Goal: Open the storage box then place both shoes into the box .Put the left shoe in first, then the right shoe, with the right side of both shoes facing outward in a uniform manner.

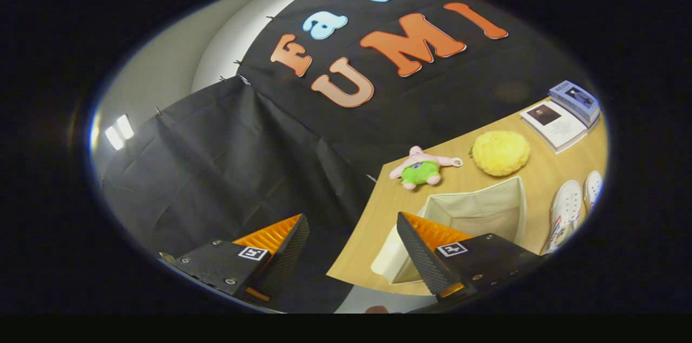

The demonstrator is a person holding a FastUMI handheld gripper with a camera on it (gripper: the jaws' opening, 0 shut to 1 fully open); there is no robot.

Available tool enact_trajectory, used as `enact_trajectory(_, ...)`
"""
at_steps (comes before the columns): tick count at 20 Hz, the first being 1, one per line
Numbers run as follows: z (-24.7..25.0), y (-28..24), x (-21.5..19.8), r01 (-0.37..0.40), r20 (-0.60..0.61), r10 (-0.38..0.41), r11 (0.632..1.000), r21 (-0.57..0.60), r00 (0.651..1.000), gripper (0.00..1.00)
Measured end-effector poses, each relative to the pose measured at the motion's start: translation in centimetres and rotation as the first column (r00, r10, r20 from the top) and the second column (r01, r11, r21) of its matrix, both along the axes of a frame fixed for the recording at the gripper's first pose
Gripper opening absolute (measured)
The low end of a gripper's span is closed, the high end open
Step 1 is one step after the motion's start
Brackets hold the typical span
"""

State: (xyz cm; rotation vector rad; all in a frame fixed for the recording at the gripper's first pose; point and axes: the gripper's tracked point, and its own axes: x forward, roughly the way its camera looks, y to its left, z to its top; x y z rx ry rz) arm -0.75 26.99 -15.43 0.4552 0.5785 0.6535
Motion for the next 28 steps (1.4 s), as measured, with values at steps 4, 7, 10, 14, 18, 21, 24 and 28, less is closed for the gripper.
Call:
enact_trajectory(4, -0.7, -5.3, 2.4, 0.117, 0.072, -0.111, 0.989, -0.092, 0.991, 0.98)
enact_trajectory(7, -1.3, -9.8, 4.0, 0.219, 0.111, -0.205, 0.965, -0.144, 0.973, 0.98)
enact_trajectory(10, -2.3, -14.4, 4.7, 0.299, 0.141, -0.275, 0.932, -0.203, 0.951, 0.98)
enact_trajectory(14, -5.1, -19.8, 5.1, 0.384, 0.174, -0.347, 0.881, -0.277, 0.922, 0.98)
enact_trajectory(18, -8.6, -24.2, 5.1, 0.443, 0.188, -0.401, 0.826, -0.349, 0.897, 0.98)
enact_trajectory(21, -11.4, -27.0, 5.1, 0.461, 0.202, -0.415, 0.788, -0.409, 0.887, 0.98)
enact_trajectory(24, -14.7, -29.3, 4.6, 0.454, 0.188, -0.417, 0.751, -0.479, 0.889, 0.98)
enact_trajectory(28, -19.4, -31.4, 3.9, 0.412, 0.129, -0.414, 0.723, -0.555, 0.901, 0.98)
